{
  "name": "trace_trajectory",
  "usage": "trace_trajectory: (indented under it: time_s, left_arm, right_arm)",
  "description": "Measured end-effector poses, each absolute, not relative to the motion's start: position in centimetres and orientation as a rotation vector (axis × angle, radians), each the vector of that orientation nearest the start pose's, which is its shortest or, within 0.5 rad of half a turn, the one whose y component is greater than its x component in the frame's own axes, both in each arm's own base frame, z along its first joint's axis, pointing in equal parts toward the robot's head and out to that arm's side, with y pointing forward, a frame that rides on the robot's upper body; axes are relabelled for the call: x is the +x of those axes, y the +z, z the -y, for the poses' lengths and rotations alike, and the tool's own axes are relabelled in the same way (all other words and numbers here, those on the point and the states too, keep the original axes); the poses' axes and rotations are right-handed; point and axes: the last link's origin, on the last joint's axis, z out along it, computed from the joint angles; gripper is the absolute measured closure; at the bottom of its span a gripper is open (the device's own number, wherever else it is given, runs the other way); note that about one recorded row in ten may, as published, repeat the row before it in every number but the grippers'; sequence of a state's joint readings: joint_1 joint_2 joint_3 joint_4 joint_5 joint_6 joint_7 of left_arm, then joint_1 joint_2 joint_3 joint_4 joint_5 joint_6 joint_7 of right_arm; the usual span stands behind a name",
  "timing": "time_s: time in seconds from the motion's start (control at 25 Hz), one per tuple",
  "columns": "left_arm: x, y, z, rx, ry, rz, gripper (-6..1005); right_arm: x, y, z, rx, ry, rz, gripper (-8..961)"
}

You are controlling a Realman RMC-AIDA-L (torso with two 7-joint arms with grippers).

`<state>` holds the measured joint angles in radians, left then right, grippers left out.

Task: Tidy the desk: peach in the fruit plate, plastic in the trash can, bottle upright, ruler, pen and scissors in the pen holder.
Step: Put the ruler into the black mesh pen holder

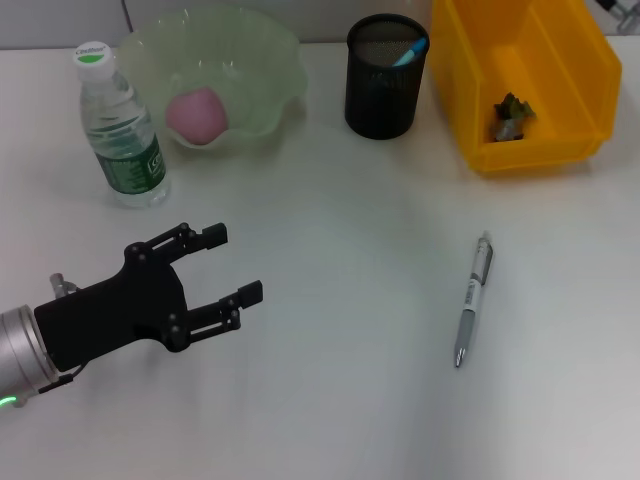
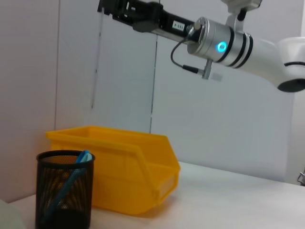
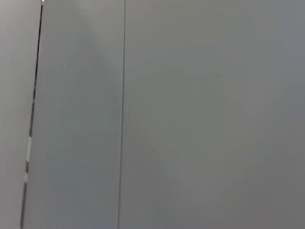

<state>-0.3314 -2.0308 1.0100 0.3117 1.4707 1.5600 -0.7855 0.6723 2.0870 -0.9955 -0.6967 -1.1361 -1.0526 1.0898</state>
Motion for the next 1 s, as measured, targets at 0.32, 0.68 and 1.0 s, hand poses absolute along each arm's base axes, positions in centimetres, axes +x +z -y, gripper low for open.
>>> trace_trajectory:
  time_s: [0.32,0.68,1.0]
  left_arm:
    - [-30.7,-3.2,-25.9,-2.526,-0.904,0.409,197]
    - [-30.8,-2.9,-26.1,-2.503,-0.911,0.428,197]
    - [-30.7,-2.8,-26.1,-2.499,-0.917,0.427,197]
  right_arm:
    - [15.4,2.0,-45.3,-2.096,0.956,-0.251,537]
    - [15.0,-0.1,-46.5,-2.115,0.864,-0.280,534]
    - [15.5,-1.1,-46.4,-2.136,0.824,-0.309,532]
